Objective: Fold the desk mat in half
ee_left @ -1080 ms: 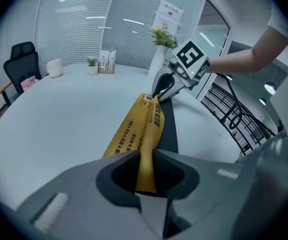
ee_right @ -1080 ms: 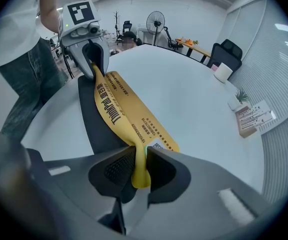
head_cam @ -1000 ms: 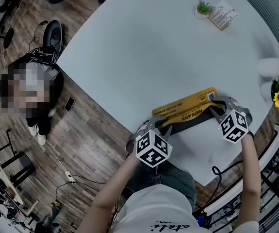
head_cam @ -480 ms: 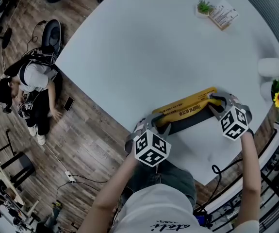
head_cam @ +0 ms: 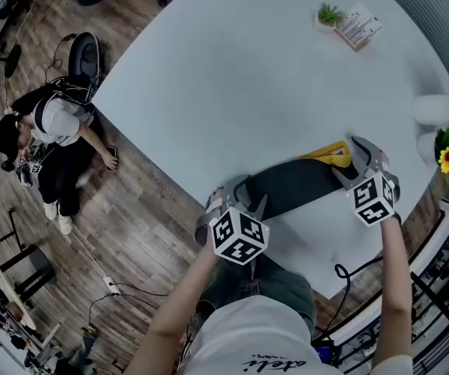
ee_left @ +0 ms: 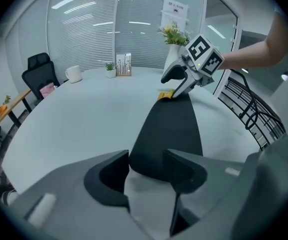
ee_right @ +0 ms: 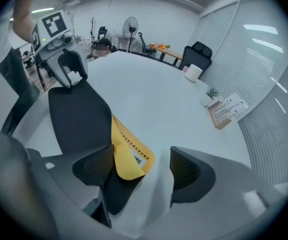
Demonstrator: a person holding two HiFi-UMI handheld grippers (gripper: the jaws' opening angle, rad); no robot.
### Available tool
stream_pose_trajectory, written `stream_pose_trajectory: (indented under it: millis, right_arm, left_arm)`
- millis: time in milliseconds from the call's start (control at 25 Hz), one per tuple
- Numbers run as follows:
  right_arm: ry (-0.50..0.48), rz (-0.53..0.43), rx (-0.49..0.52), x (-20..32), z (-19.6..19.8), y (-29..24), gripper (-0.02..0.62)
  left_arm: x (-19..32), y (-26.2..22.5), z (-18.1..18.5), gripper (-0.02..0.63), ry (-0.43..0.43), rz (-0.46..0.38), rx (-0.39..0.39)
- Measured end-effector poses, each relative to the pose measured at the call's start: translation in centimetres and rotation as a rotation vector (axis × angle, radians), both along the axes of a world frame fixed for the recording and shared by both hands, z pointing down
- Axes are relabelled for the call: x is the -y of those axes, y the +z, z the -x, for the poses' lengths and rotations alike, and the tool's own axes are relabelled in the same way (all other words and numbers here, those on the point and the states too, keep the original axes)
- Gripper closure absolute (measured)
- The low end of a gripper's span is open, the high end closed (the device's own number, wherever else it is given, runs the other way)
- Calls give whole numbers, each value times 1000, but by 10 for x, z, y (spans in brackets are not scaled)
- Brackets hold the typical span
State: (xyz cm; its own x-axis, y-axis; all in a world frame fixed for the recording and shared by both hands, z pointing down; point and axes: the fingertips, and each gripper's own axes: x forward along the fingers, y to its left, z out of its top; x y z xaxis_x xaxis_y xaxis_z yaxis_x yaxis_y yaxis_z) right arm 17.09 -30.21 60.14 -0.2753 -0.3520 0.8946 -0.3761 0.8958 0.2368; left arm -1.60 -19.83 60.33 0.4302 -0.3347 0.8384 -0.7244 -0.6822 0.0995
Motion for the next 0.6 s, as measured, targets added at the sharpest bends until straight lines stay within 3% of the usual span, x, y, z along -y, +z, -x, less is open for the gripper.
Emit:
stream_pose_trajectory:
  millis: [280,600]
  right_arm:
    - [145,-90,90,6,4,-30,207]
    - [349,-273,337,21,17,-109,279]
  left_arm:
    - [6,-17,9,396,-74,-43,-47]
    - [45,-65,26,396,-193,-164,-125]
